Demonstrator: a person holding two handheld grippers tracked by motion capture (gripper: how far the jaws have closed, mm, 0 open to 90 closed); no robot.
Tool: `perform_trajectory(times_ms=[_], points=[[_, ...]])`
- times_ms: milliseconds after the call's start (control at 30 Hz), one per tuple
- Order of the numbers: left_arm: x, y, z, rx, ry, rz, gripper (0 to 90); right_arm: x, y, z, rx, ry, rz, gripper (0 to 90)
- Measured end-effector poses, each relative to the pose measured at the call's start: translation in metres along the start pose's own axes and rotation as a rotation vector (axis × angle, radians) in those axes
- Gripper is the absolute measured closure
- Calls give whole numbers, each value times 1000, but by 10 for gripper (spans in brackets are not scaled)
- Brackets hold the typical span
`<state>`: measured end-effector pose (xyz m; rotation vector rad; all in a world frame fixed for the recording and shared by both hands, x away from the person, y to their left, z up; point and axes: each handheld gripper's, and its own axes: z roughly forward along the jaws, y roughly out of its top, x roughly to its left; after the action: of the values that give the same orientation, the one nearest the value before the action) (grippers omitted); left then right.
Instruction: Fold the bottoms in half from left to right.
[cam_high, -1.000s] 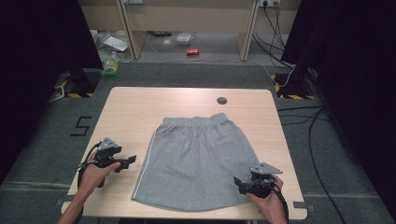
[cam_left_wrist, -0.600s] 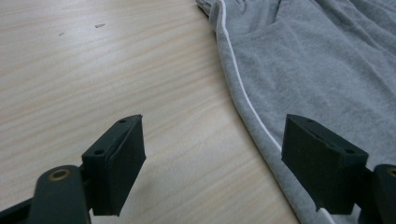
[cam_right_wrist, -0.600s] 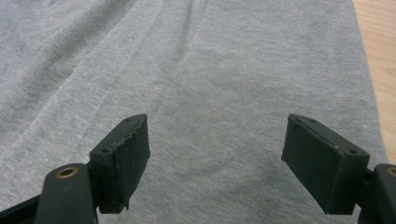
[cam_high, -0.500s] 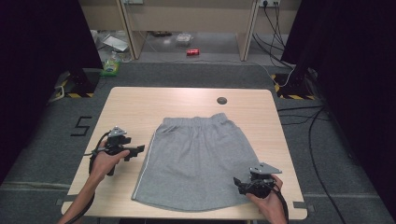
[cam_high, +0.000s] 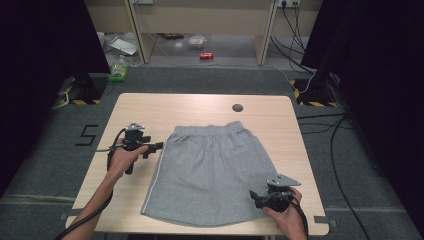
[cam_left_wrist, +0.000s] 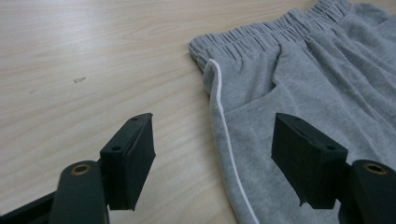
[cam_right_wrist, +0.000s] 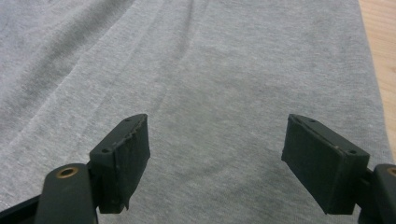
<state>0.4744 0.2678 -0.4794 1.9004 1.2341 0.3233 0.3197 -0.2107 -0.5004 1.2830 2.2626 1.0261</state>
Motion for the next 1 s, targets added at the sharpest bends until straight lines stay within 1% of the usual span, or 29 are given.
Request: perform_trajectory(times_ms=[167,433,567,600,633,667,700,867,1000], points=[[-3,9,11,11,1,-5,323,0,0,0,2,-1,-1,231],[-5,26,26,21,20,-1,349,0,0,0,2,1,-1,232],[-8,32,36,29,19,-9,368,0,0,1,2,1,0,233],[-8,32,36,29,19,-9,372,0,0,1,2,1,0,233],[-9,36,40,33,18,-13,380,0,0,0,2,0,-1,233],[-9,36,40,33,18,-13,388,0,0,0,2,0,-1,233],[-10,39,45,36,22,-14,393,0,0,0,1,2,-1,233],[-11,45,54,49,31,-15,411,0,0,1,3,5,4,233],[-11,50,63,63,36,-23,429,0,0,2,0,7,-3,234]])
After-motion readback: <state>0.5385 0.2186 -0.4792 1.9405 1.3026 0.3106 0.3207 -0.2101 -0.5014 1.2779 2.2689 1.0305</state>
